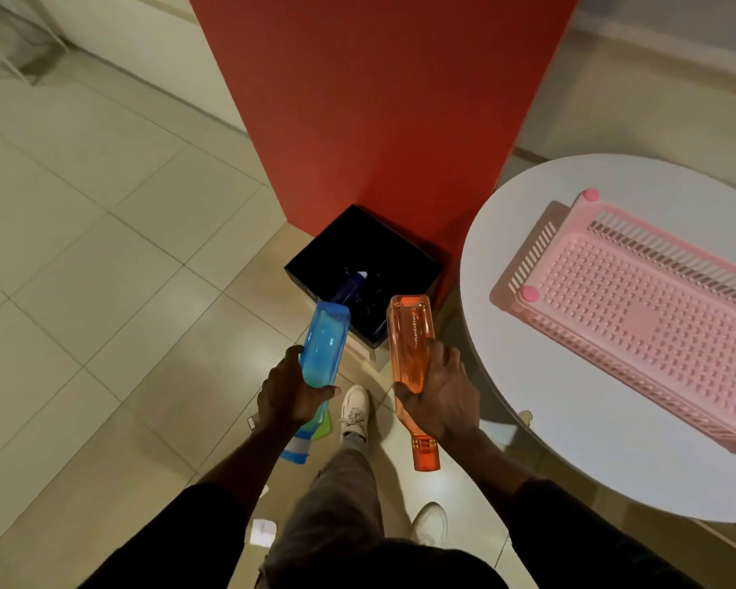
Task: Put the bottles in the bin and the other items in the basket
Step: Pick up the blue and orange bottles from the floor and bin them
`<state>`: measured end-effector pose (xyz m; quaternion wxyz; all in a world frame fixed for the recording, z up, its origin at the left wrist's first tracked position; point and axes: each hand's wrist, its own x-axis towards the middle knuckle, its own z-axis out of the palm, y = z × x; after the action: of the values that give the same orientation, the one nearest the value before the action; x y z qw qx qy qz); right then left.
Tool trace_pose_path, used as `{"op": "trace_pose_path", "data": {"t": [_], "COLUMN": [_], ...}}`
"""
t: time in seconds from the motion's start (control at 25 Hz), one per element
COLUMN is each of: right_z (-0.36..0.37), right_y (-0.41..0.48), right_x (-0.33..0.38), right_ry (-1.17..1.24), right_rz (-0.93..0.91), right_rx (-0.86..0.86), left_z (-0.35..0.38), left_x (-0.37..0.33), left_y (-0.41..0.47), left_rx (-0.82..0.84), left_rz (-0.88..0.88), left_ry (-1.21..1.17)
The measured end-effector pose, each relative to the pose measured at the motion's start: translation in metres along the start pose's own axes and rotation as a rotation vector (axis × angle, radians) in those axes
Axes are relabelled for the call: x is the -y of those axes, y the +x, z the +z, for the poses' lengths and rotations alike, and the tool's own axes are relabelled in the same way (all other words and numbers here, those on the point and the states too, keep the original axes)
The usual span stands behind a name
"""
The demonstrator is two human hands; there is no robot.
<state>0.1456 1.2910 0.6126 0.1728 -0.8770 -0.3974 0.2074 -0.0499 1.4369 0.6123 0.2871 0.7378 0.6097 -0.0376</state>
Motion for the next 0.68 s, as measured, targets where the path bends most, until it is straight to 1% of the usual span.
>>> {"op": "trace_pose_path", "data": {"t": [0.04, 0.08, 0.2, 0.24, 0.4, 0.48, 0.52, 0.68], "right_z": [-0.005, -0.004, 0.0, -0.003, 0.013, 0.028, 0.028, 0.073], "right_y": [0.0, 0.016, 0.071, 0.071, 0.137, 0.166, 0.166, 0.225], "right_x": [0.001, 0.005, 0.025, 0.029, 0.045, 0.046, 0.052, 0.044], "right_ry": [0.013, 0.012, 0.044, 0.07, 0.134, 0.125, 0.148, 0.213], "right_rz": [0.005, 0.031, 0.221, 0.246, 0.378, 0.409, 0.411, 0.386], "right_rx": [0.0, 0.007, 0.018, 0.012, -0.026, -0.021, -0.016, 0.068], "left_z": [-0.003, -0.006, -0.018, -0.021, -0.02, -0.009, -0.013, 0.023], "left_x": [-0.004, -0.009, -0.019, -0.02, -0.031, -0.037, -0.041, -0.053], "left_y": [0.001, 0.021, 0.09, 0.092, 0.177, 0.212, 0.215, 0.278], "left_rx": [0.007, 0.022, 0.08, 0.086, 0.184, 0.199, 0.205, 0.235], "left_rz": [0.003, 0.016, 0.04, 0.046, 0.058, 0.059, 0.074, 0.079], "left_ry": [-0.016, -0.027, 0.008, 0.011, 0.053, 0.082, 0.089, 0.174]}}
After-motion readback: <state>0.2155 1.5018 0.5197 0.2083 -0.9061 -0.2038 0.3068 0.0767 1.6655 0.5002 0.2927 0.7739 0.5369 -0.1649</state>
